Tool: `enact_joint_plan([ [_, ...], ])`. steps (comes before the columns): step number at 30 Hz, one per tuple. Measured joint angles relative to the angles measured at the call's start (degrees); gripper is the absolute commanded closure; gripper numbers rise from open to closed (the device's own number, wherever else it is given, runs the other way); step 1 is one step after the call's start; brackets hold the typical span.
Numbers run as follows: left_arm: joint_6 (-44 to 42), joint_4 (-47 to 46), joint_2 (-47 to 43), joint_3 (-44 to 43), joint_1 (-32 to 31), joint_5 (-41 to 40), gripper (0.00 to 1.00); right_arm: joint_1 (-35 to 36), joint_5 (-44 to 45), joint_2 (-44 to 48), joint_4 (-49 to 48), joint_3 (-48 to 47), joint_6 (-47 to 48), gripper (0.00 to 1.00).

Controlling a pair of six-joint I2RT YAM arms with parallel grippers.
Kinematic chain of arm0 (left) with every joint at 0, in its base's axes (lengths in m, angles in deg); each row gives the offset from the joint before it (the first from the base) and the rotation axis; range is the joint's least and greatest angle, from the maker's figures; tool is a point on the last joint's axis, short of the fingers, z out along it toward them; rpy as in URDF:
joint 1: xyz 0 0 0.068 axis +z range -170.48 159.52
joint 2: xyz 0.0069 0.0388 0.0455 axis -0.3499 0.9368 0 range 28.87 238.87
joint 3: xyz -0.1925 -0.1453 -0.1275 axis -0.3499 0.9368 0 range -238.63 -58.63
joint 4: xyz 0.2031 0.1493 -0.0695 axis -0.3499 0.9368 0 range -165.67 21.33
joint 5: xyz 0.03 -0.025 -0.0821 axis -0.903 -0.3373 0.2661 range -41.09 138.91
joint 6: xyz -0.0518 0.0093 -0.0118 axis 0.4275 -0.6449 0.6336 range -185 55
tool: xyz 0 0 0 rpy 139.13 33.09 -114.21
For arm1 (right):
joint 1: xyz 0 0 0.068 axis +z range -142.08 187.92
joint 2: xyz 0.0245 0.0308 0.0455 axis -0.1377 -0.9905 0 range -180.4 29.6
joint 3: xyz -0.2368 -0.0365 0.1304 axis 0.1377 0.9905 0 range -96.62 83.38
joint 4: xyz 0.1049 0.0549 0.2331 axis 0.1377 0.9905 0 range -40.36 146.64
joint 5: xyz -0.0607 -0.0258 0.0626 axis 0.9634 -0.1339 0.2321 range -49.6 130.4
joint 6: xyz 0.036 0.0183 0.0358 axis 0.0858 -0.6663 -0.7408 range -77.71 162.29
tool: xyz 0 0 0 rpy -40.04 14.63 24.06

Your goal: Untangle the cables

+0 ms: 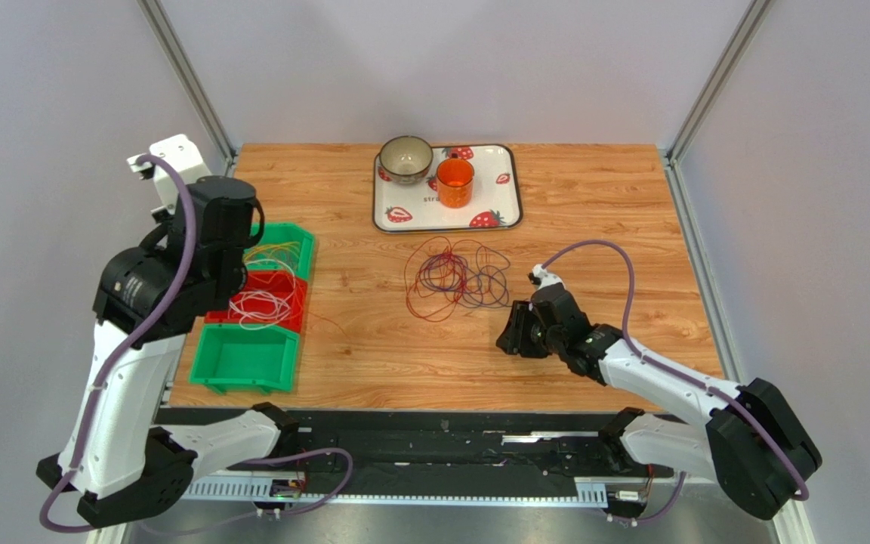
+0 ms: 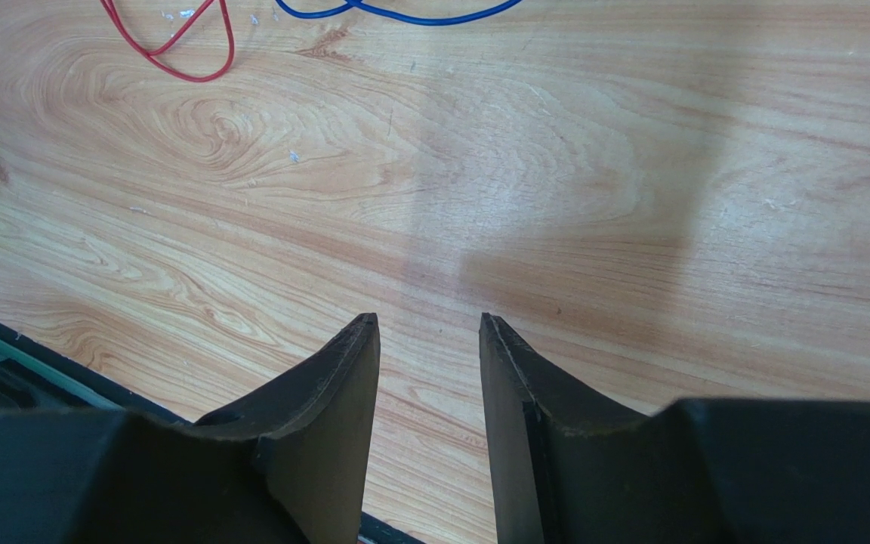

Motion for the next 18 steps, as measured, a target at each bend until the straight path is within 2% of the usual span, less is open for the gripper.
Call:
enact_joint_plan([
  [8,0.2,0.5,-3.3,-3.8,2.8,-3.8,1.0,0.0,-0.3,-2.0,0.0,-1.1,0.0,0.59],
  [18,1.7,0.5,-8.7,-2.3,3.4,-6.3,1.0,0.0,-0.3,-2.1,0.1,-1.3,0.0,0.59],
])
